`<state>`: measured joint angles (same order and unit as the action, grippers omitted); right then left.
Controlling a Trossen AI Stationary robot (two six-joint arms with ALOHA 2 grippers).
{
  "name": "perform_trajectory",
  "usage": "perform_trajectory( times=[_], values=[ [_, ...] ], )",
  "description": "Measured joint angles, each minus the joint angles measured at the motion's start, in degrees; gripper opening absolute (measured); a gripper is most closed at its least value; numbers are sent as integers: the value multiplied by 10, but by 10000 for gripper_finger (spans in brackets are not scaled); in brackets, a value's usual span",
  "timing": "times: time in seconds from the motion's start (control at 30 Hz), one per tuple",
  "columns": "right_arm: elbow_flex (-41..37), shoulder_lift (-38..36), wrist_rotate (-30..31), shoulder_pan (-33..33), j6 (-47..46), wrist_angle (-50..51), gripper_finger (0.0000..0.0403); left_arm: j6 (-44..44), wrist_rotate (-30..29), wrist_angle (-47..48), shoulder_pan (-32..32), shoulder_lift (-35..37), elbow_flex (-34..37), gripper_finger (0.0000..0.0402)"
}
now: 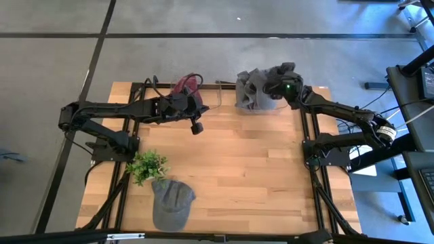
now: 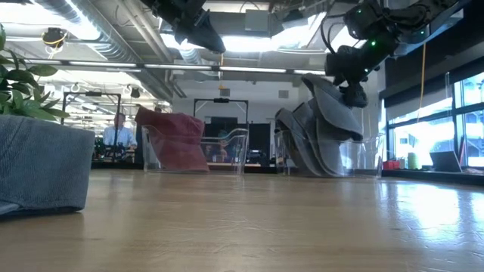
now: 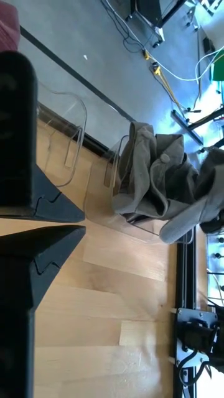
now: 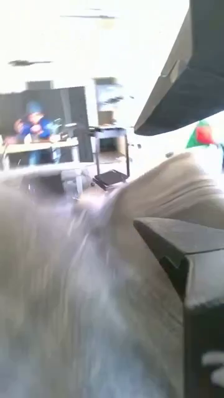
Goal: Pick & Place hat
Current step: Put the gray cap into the right transparent bin
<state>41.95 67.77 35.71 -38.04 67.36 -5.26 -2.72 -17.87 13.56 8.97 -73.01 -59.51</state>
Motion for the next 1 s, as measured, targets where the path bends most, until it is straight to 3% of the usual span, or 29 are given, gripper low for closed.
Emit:
perform_trajectory(
  times=[0.17,0.47,0.6,0.8,1.0],
  values=[
    [0,0,7,-13,-120,-28,228,0,0,0,0,0,0,16],
    [0,0,39,-28,-335,17,227,0,0,0,0,0,0,16],
    [0,0,49,-26,-506,71,227,0,0,0,0,0,0,16],
    [0,0,-85,-27,-761,151,227,0,0,0,0,0,0,16],
    [0,0,-210,-34,-893,160,227,0,0,0,0,0,0,16]
  ],
)
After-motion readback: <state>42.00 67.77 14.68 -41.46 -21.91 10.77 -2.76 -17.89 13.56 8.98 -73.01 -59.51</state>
